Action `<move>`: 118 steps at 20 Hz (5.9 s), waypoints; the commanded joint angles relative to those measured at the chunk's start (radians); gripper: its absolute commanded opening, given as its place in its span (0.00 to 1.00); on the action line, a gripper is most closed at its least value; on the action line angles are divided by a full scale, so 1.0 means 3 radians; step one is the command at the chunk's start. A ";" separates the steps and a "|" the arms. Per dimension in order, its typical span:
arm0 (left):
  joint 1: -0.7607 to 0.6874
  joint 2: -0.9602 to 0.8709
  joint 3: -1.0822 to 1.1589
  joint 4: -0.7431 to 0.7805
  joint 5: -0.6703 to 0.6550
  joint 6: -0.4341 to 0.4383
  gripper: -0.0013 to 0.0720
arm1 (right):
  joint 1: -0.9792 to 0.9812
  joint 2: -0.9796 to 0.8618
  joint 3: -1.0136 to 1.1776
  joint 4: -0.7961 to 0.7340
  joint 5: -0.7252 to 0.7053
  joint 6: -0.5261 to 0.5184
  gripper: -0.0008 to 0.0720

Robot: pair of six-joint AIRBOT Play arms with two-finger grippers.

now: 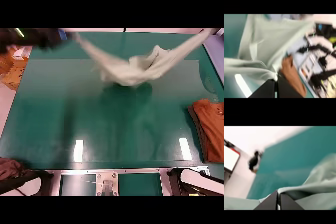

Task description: Fold the shirts.

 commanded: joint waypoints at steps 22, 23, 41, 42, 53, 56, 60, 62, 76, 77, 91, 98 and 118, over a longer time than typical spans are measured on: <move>-0.0020 0.0319 -0.0412 0.2047 0.0704 -0.0872 0.05 | -0.0366 0.0913 -0.0771 -0.0085 -0.0961 -0.0281 0.04; -0.0070 0.0080 -0.0540 0.2047 0.0776 -0.0844 0.05 | -0.0211 0.0802 -0.1064 -0.0086 -0.1064 -0.0407 0.04; -0.0273 -0.1647 -0.0048 0.1509 0.2584 -0.0632 0.05 | 0.0158 -0.1991 -0.0196 0.0154 -0.1704 -0.0523 0.04; -0.0273 -0.1647 0.0014 0.1509 0.2598 -0.0576 0.05 | 0.0169 -0.1991 -0.0120 0.0154 -0.1731 -0.0534 0.04; -0.0292 -0.2061 0.0106 0.1755 0.1857 -0.0518 0.05 | 0.0247 -0.2096 -0.0036 -0.0394 -0.1485 -0.0409 0.04; -0.0271 -0.2061 0.0116 0.2122 0.1418 -0.0710 0.04 | 0.0062 -0.2070 -0.0037 -0.0893 -0.1013 -0.0150 0.04; -0.0272 -0.2061 0.0108 0.2295 0.0824 -0.0741 0.04 | -0.0102 -0.1970 -0.0037 -0.1542 -0.0403 0.0045 0.04; -0.0286 -0.2063 0.0108 0.2351 0.0664 -0.0793 0.04 | -0.0098 -0.1948 -0.0045 -0.1853 -0.0201 0.0187 0.04; -0.0418 -0.2143 -0.0038 0.2330 0.0559 -0.0877 0.05 | -0.0041 -0.1948 -0.0472 -0.2177 -0.0178 0.0323 0.04; -0.0418 -0.2141 -0.0034 0.2331 0.0535 -0.0890 0.06 | -0.0043 -0.1947 -0.0468 -0.2176 -0.0151 0.0342 0.15; -0.0051 -0.1204 -0.0484 0.2664 -0.1242 -0.0991 0.69 | -0.0725 -0.0463 -0.1990 -0.2182 0.0201 0.0446 0.38; -0.0051 0.0184 -0.2819 0.2438 0.0211 -0.0941 0.69 | -0.1038 0.0783 -0.3545 -0.2599 -0.0212 0.0881 0.45; -0.0544 0.0122 -0.3681 0.0992 0.2204 -0.1227 0.69 | -0.0167 0.0787 -0.4687 -0.0979 -0.1371 -0.0038 0.38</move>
